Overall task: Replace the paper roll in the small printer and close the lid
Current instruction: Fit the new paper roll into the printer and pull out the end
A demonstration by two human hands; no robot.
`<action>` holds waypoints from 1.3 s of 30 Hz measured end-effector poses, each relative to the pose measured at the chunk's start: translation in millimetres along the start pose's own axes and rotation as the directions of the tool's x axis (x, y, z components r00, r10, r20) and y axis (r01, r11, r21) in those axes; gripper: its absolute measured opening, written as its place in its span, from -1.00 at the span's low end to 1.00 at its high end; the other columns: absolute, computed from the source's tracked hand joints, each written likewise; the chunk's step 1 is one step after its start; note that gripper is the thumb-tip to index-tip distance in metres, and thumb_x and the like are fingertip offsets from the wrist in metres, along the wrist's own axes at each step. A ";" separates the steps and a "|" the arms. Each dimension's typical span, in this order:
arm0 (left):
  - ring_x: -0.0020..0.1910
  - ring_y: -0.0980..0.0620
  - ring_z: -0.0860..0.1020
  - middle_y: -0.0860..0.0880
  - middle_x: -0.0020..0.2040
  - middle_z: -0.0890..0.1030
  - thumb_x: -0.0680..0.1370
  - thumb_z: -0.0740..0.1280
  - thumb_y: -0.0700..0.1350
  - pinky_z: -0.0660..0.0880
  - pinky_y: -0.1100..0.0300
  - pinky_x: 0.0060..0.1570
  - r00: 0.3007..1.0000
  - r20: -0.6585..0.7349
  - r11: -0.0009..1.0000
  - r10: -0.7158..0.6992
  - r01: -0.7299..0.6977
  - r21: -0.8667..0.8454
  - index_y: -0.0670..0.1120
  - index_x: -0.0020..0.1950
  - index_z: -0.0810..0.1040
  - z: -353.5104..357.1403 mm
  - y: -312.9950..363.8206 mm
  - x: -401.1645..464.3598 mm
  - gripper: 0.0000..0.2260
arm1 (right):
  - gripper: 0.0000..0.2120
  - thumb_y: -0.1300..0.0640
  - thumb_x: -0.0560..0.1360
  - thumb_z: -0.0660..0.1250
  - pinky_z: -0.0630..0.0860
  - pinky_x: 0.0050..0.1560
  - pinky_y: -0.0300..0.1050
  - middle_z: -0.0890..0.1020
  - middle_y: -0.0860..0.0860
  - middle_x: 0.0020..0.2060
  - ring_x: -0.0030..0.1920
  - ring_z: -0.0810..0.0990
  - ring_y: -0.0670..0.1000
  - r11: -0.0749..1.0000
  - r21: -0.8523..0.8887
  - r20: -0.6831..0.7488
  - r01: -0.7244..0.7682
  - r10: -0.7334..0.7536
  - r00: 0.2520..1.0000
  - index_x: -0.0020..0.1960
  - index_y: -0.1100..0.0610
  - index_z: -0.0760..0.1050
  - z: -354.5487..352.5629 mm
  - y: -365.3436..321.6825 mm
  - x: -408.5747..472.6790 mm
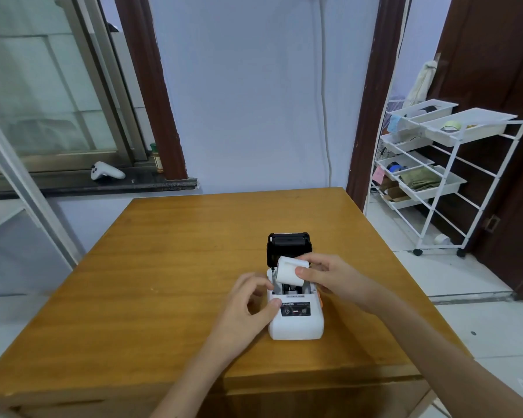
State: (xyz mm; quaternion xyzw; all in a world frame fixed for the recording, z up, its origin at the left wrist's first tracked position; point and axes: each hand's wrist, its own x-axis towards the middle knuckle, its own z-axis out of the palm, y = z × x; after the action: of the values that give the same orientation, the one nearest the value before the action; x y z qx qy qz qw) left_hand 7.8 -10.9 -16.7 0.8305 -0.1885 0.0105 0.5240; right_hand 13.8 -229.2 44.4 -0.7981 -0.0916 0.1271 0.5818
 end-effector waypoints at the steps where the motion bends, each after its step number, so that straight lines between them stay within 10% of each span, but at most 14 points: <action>1: 0.16 0.23 0.49 0.32 0.15 0.47 0.49 0.40 0.09 0.48 0.14 0.21 1.000 0.007 1.000 -0.006 0.006 -0.007 0.17 0.05 0.56 -0.6 0.0 0.1 -0.84 | -0.74 0.16 0.60 0.26 0.40 -0.45 -0.40 0.64 -0.20 -0.43 -0.46 0.54 -0.25 1.000 0.000 0.010 0.000 0.000 1.000 0.26 0.19 0.51 -0.6 -0.4 0.4; 11: 0.18 0.35 0.42 0.26 0.26 0.41 0.50 0.47 0.03 0.35 0.44 0.15 0.995 0.097 0.999 -0.035 0.038 -0.029 0.22 0.12 0.60 -4.1 3.6 -1.0 -0.78 | -0.76 0.10 0.56 0.33 0.27 -0.38 -0.27 0.57 -0.11 -0.41 -0.42 0.37 -0.11 1.000 0.012 0.005 -0.011 0.011 1.000 0.20 0.10 0.59 -6.6 5.7 6.9; 39: 0.31 0.34 0.34 0.32 0.28 0.30 0.53 0.39 0.10 0.31 0.44 0.18 0.991 0.134 0.987 0.024 -0.044 0.153 0.25 0.28 0.56 -4.1 2.4 0.5 -0.69 | -0.78 0.12 0.57 0.31 0.43 -0.30 -0.24 0.64 0.10 -0.17 -0.21 0.52 0.05 0.996 -0.084 0.034 0.013 -0.011 0.999 0.17 0.17 0.58 -6.5 3.4 3.9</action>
State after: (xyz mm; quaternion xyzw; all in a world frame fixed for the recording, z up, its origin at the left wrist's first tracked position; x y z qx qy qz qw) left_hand 8.2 -8.4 -12.6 0.8643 -0.2356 -0.0208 0.4440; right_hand 19.5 -234.9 42.7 -0.8193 -0.1115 0.1329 0.5465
